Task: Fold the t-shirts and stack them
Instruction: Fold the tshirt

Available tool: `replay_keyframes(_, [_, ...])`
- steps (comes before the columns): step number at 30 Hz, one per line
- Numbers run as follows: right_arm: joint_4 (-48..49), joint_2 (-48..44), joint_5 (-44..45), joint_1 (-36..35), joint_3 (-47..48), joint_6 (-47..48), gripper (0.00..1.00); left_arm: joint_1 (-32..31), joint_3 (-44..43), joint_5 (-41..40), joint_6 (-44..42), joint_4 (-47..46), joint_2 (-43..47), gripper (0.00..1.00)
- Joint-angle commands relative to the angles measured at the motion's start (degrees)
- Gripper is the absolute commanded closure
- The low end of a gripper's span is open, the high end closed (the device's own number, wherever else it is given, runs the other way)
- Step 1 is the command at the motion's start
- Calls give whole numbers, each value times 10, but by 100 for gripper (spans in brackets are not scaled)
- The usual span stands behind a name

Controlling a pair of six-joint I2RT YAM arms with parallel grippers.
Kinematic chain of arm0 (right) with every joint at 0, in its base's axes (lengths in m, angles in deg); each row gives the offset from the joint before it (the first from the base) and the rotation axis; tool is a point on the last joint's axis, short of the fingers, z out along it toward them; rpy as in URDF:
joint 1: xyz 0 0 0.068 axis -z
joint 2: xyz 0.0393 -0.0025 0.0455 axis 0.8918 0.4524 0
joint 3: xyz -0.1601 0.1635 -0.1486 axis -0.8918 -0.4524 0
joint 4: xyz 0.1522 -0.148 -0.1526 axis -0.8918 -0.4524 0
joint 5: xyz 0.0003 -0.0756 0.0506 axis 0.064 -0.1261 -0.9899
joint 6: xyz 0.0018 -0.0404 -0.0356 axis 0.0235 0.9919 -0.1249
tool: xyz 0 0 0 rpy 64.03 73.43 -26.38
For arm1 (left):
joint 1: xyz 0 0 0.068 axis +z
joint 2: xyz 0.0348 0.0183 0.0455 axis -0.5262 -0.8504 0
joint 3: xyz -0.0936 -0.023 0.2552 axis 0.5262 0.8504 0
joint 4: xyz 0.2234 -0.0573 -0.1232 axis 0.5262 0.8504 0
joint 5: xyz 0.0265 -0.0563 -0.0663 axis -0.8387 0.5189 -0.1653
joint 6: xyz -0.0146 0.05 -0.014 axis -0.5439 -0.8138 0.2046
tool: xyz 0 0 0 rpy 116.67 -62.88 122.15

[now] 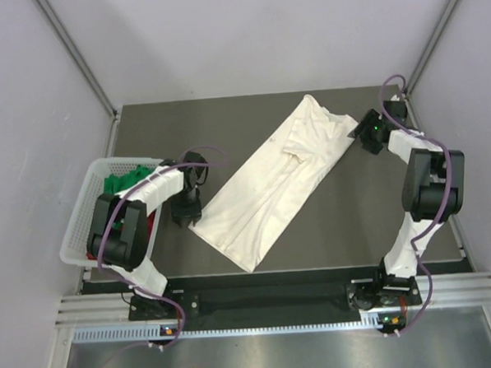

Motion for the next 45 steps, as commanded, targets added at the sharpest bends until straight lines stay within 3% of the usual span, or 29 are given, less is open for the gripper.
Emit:
replay_keyframes(1, [62,39,-32,18,39,-35,38,0,-27,-39,19,24,31,53])
replay_keyframes(11, [98,132,-56,33,95,-44,43,0,-62,31,-11,-28,89,48])
replay_keyframes(17, [83,187,-65,48,144,-30,52,0,-67,64,-5,-64,101,47])
replay_keyframes(19, [66,208,-75,54,178,-21,61,0,-67,73,-4,-73,98,47])
replay_keyframes(23, [59,230,-77,55,219,5,96,0,-68,109,-4,-95,92,47])
replay_keyframes(24, [60,233,-81,55,234,6,100,0,-67,115,-6,-105,90,47])
replay_keyframes(32, [57,328,-104,55,394,14,100,0,-90,208,-24,-112,67,47])
replay_keyframes(36, [21,404,-116,55,541,4,98,0,-83,225,-39,-111,41,45])
replay_keyframes(37, [8,412,-117,59,568,-7,86,0,-77,226,-51,-111,12,45])
replay_keyframes(38, [8,406,-117,60,568,-10,86,0,-74,232,-51,-115,12,45])
replay_keyframes(39, [10,396,-116,62,542,-13,73,0,-70,236,-53,-119,-2,45])
replay_keyframes(41, [15,355,-111,63,505,-22,60,0,-64,250,-57,-129,-17,45])
replay_keyframes(45, [-21,262,-98,64,381,-29,50,0,-50,277,-62,-147,-56,45])
